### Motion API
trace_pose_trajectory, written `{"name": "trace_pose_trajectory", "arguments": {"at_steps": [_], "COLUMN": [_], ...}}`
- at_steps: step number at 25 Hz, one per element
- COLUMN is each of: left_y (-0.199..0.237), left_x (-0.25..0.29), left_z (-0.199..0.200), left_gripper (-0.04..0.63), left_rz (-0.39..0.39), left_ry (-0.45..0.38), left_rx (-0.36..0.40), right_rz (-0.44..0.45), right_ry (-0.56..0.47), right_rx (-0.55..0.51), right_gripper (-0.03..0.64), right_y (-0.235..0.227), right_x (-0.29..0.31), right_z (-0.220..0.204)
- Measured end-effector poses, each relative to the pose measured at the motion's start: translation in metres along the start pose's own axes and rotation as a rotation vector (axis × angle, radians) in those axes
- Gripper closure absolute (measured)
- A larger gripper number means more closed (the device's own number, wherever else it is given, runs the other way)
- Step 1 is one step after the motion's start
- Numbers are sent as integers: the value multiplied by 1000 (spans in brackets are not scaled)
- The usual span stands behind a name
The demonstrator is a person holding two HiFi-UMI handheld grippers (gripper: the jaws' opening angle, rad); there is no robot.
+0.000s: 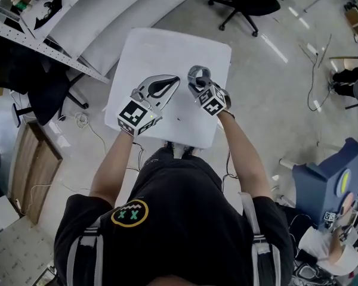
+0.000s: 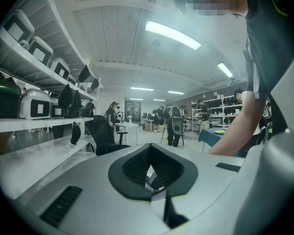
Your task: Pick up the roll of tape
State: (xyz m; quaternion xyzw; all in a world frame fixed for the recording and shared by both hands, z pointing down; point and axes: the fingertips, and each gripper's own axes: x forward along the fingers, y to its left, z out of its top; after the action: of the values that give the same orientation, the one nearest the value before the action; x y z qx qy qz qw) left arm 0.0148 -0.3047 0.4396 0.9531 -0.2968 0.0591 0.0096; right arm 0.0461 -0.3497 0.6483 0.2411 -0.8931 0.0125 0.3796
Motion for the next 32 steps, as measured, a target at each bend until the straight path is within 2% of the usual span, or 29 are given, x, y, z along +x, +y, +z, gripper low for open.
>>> {"name": "trace_pose_trajectory", "arguments": {"at_steps": [8,19,24,32], "left_y": [-1,-6,-7,-11], "left_x": [0,3,4,6], "left_z": [5,13,17,20], "left_gripper": [580,580,580,580], "left_rz": [-7,-26,-31,-43], "left_ry": [-12,-27,-37,-44], "left_rx": [15,34,40,48], "right_rz": [-99,-209,-242,-254], "right_ry": [-226,-478,-547,-569], "right_rx": [70,60,44,57], "right_gripper": [541,541,541,539], "right_y": [-11,-11,-10,-8], "right_x": [-71,-164,-193,-205], "right_z": [60,127,139,137]}}
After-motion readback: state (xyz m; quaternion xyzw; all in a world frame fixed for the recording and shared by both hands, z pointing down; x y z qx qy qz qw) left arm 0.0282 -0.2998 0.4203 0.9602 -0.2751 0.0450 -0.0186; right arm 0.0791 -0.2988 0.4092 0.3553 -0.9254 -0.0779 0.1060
